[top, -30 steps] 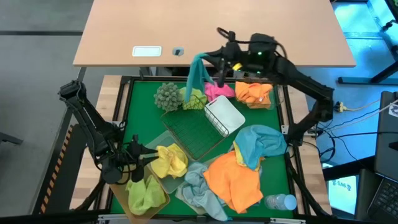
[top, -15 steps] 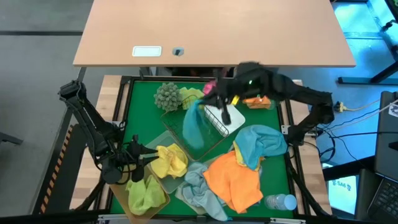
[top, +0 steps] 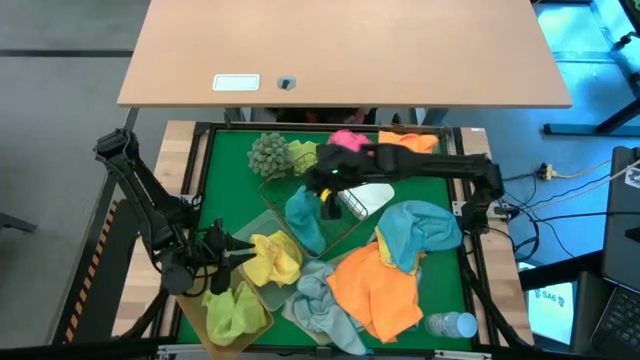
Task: Sort microfiber towel by color & place in baskets
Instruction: Put the blue towel into the black bin, then put the pink towel into the white bin
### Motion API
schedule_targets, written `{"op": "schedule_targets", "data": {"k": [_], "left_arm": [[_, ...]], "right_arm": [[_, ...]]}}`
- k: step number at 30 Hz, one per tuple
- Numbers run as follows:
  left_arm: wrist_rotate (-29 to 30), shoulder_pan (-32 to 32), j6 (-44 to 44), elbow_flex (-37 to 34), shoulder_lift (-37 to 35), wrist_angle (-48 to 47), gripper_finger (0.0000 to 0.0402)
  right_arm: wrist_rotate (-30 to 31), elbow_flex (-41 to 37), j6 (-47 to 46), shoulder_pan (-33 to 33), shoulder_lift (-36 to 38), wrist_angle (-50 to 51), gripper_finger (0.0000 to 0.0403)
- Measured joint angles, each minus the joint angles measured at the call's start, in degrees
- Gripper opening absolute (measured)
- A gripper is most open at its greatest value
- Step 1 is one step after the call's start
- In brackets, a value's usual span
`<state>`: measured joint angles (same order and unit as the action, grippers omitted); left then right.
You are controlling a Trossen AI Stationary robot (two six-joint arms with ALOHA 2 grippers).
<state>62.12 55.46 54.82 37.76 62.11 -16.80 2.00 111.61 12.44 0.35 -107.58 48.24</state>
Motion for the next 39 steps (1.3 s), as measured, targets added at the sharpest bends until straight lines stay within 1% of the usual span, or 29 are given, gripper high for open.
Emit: {"op": "schedule_targets", "data": {"k": [7, 9, 14, 18, 21, 30, 34, 39], "left_arm": [[-0.19, -0.11, -0.05, 0.00, -0.02, -0.17, 0.0112], [-0.21, -0.14, -0.03, 0.00, -0.01, -0.24, 0.0112], [-0.87, -1.82, -0.03, -0.02, 0.99, -0.29, 0.0112], [-5.10, -4.04, -0.01, -0.02, 2.87, -0.50, 0.0112], [-8.02, -6.09, 0.01, -0.02, 5.10, -0.97, 0.0112], [-18.91, -12.00, 1.80, -0.04, 12.95, -4.25, 0.0112], [-24.67, -13.93, 4.30, -0.09, 16.33, -6.94, 0.0112], [-30.00, -15.96, 5.09, -0.09, 19.64, -8.05, 0.0112]], "right_arm": [[0.54, 0.02, -0.02, -0.41, -6.03, 3.26, 0.0005], [1.48, 0.02, -0.03, -0.41, -7.35, 2.96, 0.0010], [1.53, 0.02, -0.05, -0.41, -9.76, 2.88, 0.0024], [1.52, 0.02, -0.08, -0.39, -10.20, 2.91, 0.0035], [1.50, 0.04, -0.05, -0.34, -10.04, 2.69, 0.0054], [1.50, 0.52, -0.08, -0.32, -9.95, 3.40, 0.0160], [1.49, 5.56, -0.08, -0.32, -9.88, 8.30, 0.0188], [1.49, 13.62, -0.12, -0.34, -9.97, 15.25, 0.0199]]}}
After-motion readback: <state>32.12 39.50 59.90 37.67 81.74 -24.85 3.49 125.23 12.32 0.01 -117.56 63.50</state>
